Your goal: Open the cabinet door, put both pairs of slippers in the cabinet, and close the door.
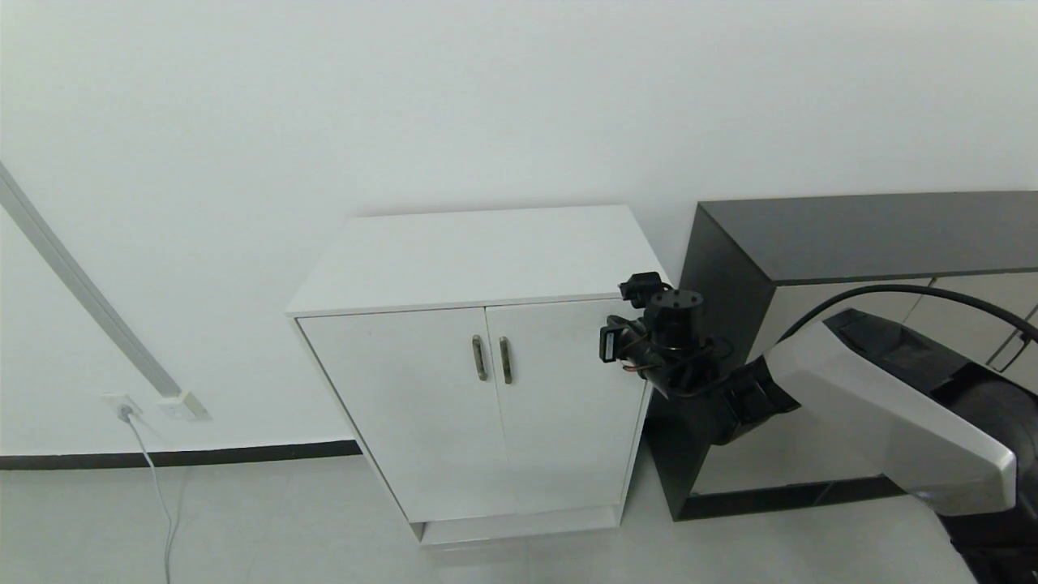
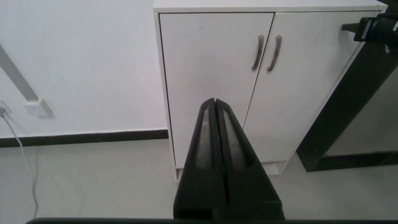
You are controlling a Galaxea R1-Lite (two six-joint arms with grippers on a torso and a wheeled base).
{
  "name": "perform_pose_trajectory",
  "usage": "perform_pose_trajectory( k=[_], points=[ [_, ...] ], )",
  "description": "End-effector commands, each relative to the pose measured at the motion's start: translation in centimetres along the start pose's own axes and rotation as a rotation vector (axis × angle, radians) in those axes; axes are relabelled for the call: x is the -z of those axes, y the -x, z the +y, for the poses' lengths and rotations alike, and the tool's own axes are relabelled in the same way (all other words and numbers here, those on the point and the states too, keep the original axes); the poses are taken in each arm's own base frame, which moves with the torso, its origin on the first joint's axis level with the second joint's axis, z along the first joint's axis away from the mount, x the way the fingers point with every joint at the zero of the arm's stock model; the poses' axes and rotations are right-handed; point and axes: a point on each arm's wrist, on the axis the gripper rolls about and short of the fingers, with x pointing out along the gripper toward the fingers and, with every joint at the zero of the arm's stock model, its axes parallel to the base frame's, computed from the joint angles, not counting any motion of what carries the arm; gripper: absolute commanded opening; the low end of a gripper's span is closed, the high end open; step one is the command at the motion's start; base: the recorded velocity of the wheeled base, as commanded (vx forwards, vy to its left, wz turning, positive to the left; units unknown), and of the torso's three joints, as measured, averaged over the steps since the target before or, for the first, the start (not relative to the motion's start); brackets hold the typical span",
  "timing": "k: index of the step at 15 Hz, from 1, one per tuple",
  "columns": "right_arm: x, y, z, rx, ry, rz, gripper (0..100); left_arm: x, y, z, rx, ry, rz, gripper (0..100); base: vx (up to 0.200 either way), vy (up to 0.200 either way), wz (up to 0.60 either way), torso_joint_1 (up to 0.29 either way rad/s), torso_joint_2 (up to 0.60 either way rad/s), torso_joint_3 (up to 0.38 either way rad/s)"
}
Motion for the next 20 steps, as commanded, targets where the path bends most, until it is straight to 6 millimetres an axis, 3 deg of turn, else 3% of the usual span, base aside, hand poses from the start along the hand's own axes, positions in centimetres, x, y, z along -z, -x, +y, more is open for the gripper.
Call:
perform_pose_trajectory(
  k=[1,20],
  points=[
    [-0.11,0.0,0.03,-0.001,0.0,-0.003,0,0.0,-0.01,0.0,-0.001,0.0,0.001,0,0.0,0.0,0.0,0.0,0.0,0.0],
    [-0.29,-0.49,0.29,-0.001,-0.002,-0.01,0,0.02,-0.01,0.0,-0.001,0.0,0.003,0,0.0,0.0,0.0,0.0,0.0,0.0]
  ],
)
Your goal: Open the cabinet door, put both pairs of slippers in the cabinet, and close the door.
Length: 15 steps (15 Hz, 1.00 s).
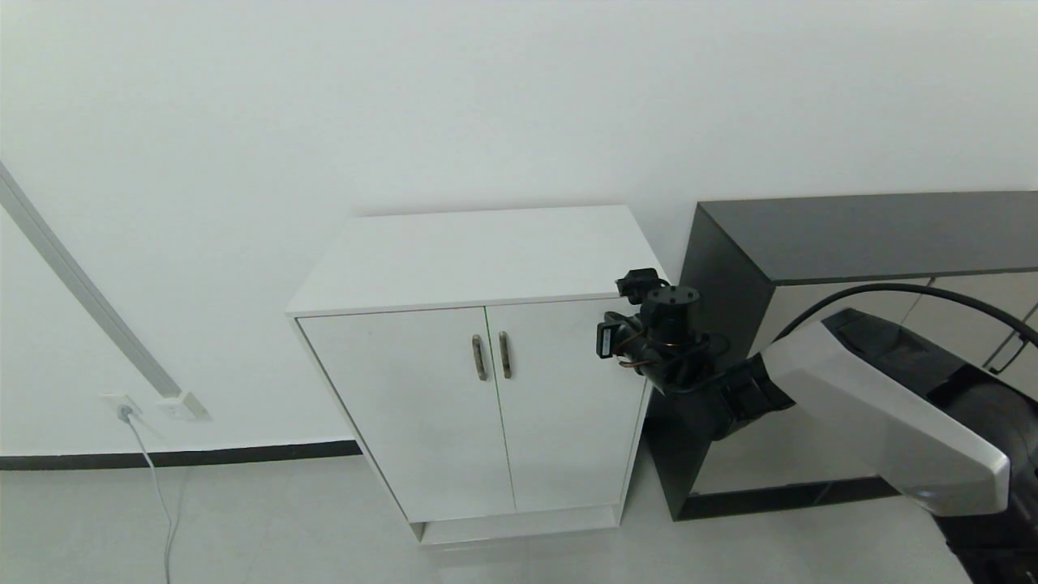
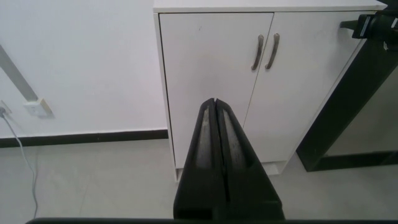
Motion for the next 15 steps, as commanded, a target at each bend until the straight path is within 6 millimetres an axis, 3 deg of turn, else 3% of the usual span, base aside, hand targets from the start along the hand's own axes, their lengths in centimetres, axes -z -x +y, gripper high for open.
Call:
perform_pose_trajectory(
  k=[1,5,8,13,15],
  points=[
    [-0.1,0.1,0.1,-0.001,0.0,-0.003,0,0.0,0.0,0.0,-0.001,0.0,0.001,0,0.0,0.0,0.0,0.0,0.0,0.0],
    [-2.0,3.0,0.4,-0.017,-0.004,-0.017,0,0.0,0.0,0.0,-0.001,0.0,0.002,0,0.0,0.0,0.0,0.0,0.0,0.0],
    [-3.6,7.4,-0.8,-0.003,-0.014,-0.024,0,0.0,0.0,0.0,-0.001,0.0,0.001,0,0.0,0.0,0.0,0.0,0.0,0.0],
    [-3.5,15.5,-5.8,0.137,-0.017,-0.024,0,0.0,0.0,0.0,-0.001,0.0,0.001,0,0.0,0.0,0.0,0.0,0.0,0.0],
    [-2.7,20.3,-9.1,0.248,-0.016,-0.026,0,0.0,0.0,0.0,0.003,0.0,0.003,0,0.0,0.0,0.0,0.0,0.0,0.0]
  ],
)
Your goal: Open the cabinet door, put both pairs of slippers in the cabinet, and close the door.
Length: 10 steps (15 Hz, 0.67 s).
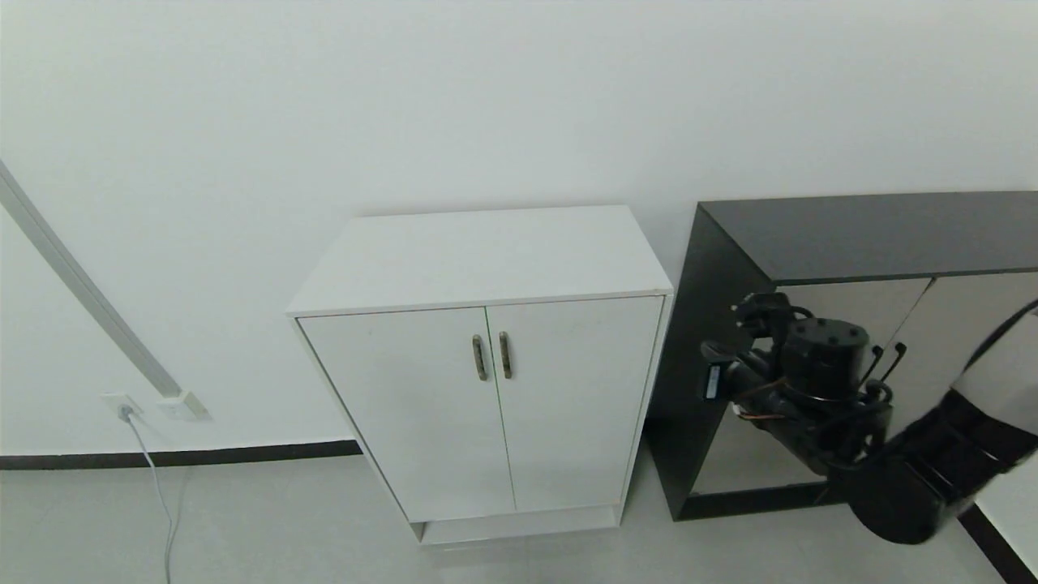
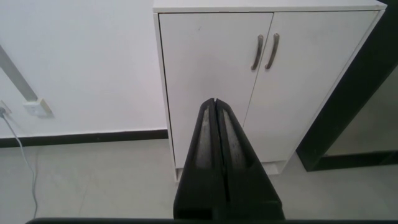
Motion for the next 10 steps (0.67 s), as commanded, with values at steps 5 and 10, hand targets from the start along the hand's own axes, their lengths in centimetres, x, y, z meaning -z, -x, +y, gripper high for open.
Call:
perform_pose_trajectory(
  k=[5,10],
  points=[
    [0.2,12.0,-9.1,0.29,-0.024,-0.036,0,0.0,0.0,0.0,0.0,0.001,0.002,0,0.0,0.0,0.0,0.0,0.0,0.0],
    [-1.1,17.7,-9.7,0.315,-0.036,-0.114,0,0.0,0.0,0.0,0.0,0.001,0.001,0,0.0,0.0,0.0,0.0,0.0,0.0]
  ],
)
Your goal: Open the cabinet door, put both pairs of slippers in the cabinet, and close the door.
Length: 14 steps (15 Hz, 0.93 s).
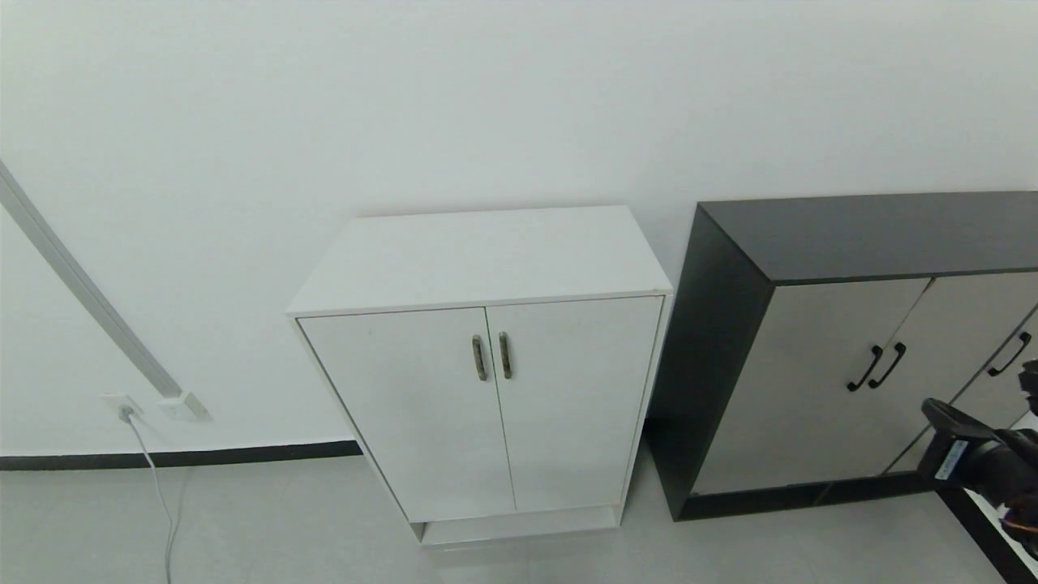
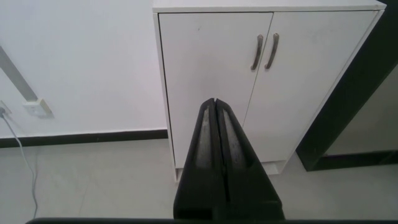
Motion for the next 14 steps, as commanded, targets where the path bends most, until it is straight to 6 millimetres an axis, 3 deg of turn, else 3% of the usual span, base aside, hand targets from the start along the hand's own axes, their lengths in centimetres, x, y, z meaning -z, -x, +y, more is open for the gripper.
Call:
perform_pose_trajectory(
  k=[1,7,11,14],
  points=[
    [-1.5,3.5,-1.1,0.002,-0.017,-0.069,0,0.0,0.0,0.0,0.0,0.0,0.001,0,0.0,0.0,0.0,0.0,0.0,0.0],
    [-0.9,9.1,-2.3,-0.139,-0.01,-0.001,0,0.0,0.0,0.0,0.0,0.0,0.002,0,0.0,0.0,0.0,0.0,0.0,0.0],
    [0.4,11.5,-2.9,-0.204,0.0,0.062,0,0.0,0.0,0.0,0.0,0.0,0.002,0,0.0,0.0,0.0,0.0,0.0,0.0],
    [2.6,13.8,-3.3,-0.333,0.017,0.196,0,0.0,0.0,0.0,0.0,0.0,0.002,0,0.0,0.0,0.0,0.0,0.0,0.0]
  ],
)
